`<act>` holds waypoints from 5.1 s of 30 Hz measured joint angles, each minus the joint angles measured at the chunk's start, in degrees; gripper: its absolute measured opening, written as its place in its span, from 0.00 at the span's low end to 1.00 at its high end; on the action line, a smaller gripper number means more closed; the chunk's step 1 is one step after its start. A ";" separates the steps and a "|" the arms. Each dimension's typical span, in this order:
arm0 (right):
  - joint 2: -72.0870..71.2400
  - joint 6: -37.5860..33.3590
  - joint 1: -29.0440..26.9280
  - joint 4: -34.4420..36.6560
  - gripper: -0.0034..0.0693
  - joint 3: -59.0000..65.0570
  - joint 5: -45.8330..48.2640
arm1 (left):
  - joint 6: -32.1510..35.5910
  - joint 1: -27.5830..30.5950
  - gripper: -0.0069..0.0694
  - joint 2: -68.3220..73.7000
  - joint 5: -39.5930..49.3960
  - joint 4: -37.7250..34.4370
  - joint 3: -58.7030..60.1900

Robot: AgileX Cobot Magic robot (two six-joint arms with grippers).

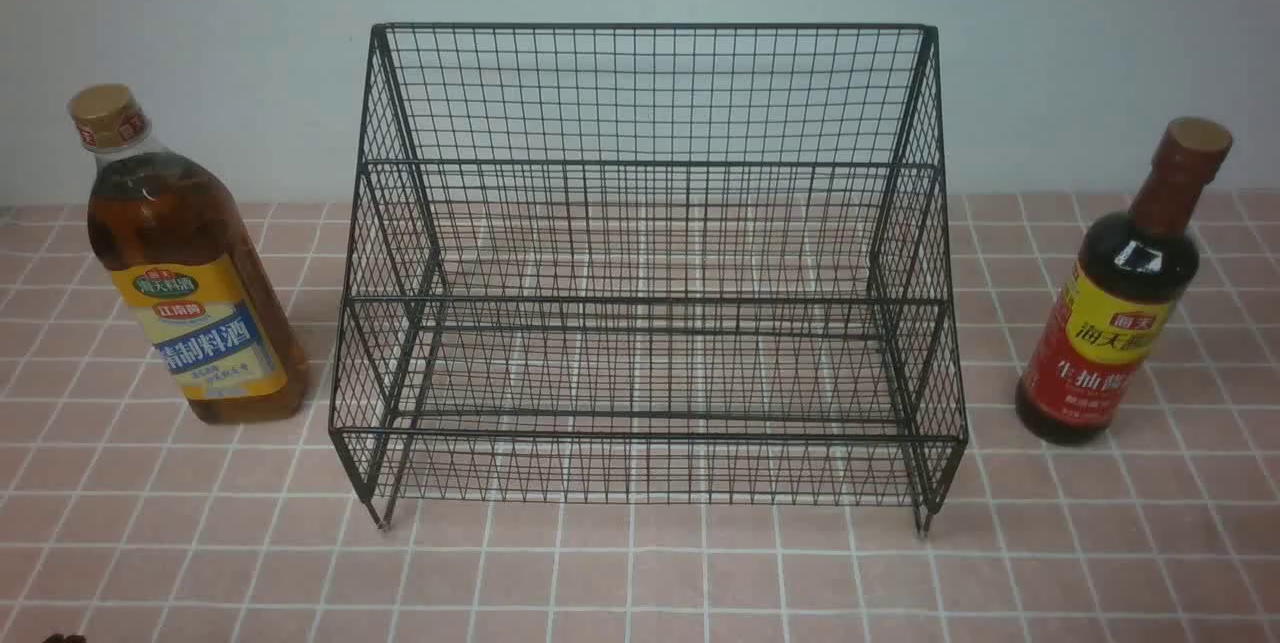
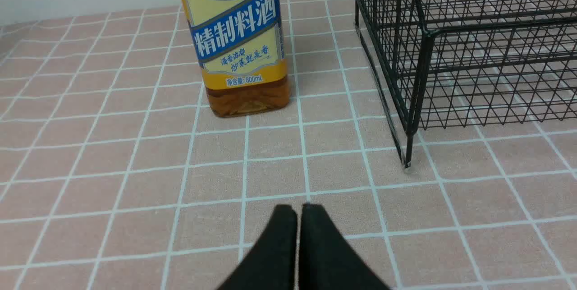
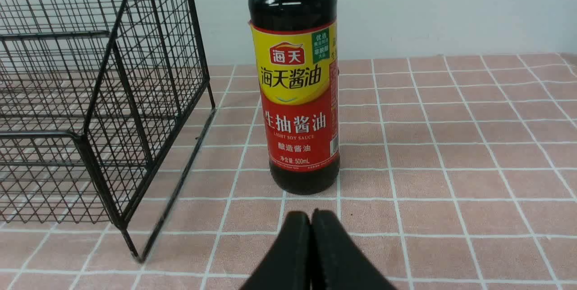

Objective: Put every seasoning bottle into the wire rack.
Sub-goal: Use the right arm to grab the condiment bottle closest to it, then use the right arm to put the condiment bottle back on the shelf

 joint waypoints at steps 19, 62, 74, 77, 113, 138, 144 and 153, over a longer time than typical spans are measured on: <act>0.00 0.00 0.00 0.00 0.03 0.00 0.00 | 0.00 0.00 0.08 0.00 0.00 0.00 0.00; 27.42 5.42 0.00 5.73 0.04 -13.17 -43.55 | 0.00 0.00 0.08 0.00 0.00 0.00 0.00; 59.72 4.69 0.00 -0.43 0.42 -27.33 -54.18 | 0.00 0.00 0.08 0.00 0.00 0.00 0.00; 65.70 2.52 0.00 -0.25 0.55 -30.14 -54.46 | 0.00 0.00 0.08 0.00 0.00 0.00 0.00; 72.94 2.73 3.35 -9.79 0.42 -47.55 -42.57 | 0.00 0.00 0.08 0.00 0.05 0.00 0.00; 84.12 13.42 19.73 -18.00 0.42 -62.72 -42.87 | 0.00 0.00 0.08 0.00 0.05 0.00 0.00; 85.81 13.61 19.73 -17.90 0.42 -62.72 -39.08 | 0.00 0.00 0.08 0.00 0.10 0.00 0.00; 86.22 14.59 19.73 -17.10 0.42 -62.72 -23.60 | 0.00 0.00 0.08 0.00 0.10 0.00 0.00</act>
